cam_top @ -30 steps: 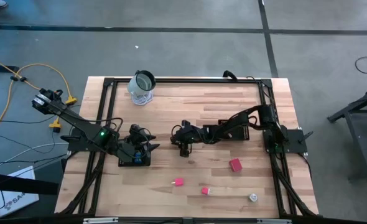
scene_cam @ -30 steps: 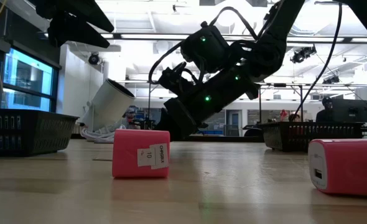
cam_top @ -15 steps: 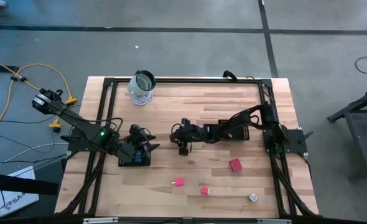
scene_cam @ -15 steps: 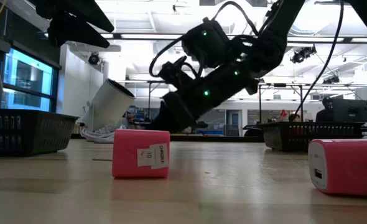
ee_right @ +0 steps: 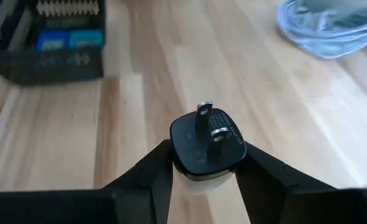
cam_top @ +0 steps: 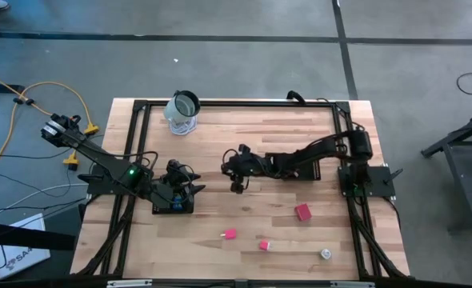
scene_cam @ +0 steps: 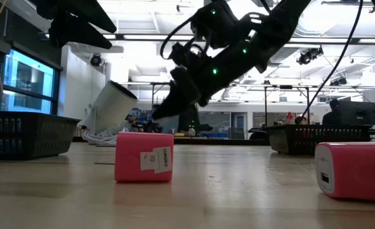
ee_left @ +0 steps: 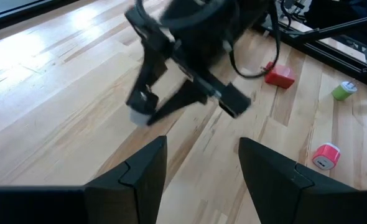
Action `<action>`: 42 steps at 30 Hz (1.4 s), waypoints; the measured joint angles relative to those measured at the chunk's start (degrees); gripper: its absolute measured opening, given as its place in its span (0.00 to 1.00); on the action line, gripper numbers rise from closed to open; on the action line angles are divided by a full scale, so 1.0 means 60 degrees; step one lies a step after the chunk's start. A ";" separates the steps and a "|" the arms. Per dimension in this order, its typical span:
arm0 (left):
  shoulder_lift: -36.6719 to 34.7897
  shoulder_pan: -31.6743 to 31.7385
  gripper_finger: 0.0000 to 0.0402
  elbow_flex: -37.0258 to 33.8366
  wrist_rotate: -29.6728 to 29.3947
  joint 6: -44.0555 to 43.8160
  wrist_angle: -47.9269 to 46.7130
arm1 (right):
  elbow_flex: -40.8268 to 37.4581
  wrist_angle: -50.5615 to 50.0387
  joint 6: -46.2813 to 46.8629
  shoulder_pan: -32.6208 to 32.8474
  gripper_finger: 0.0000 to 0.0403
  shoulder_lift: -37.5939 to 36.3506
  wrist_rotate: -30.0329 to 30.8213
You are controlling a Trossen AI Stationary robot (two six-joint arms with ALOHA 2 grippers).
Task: Pick & Place Office items
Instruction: Put the white charger adapter into the right black bin
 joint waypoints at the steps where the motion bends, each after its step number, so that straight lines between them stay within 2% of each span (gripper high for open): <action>1: 0.0000 0.0000 0.48 0.0000 0.0001 0.0000 0.0006 | 0.0013 -0.0146 0.0064 -0.0015 0.36 -0.0079 0.0002; 11: -0.0002 -0.0001 0.48 0.0000 0.0000 0.0000 0.0195 | -0.1370 -0.0440 0.0212 -0.0059 0.36 -0.1638 0.0505; 29: 0.0000 0.0000 0.48 0.0000 0.0002 0.0002 0.0609 | -0.5535 -0.0405 0.2215 0.0982 0.36 -0.5418 0.3231; 36: 0.0000 0.0000 0.48 0.0000 -0.0001 0.0000 0.0750 | -0.6409 -0.1514 0.3438 0.1712 0.36 -0.6655 0.4429; 42: 0.0000 0.0000 0.48 0.0000 0.0003 0.0003 0.0824 | -0.6768 -0.2542 0.4729 0.2361 0.36 -0.7132 0.5102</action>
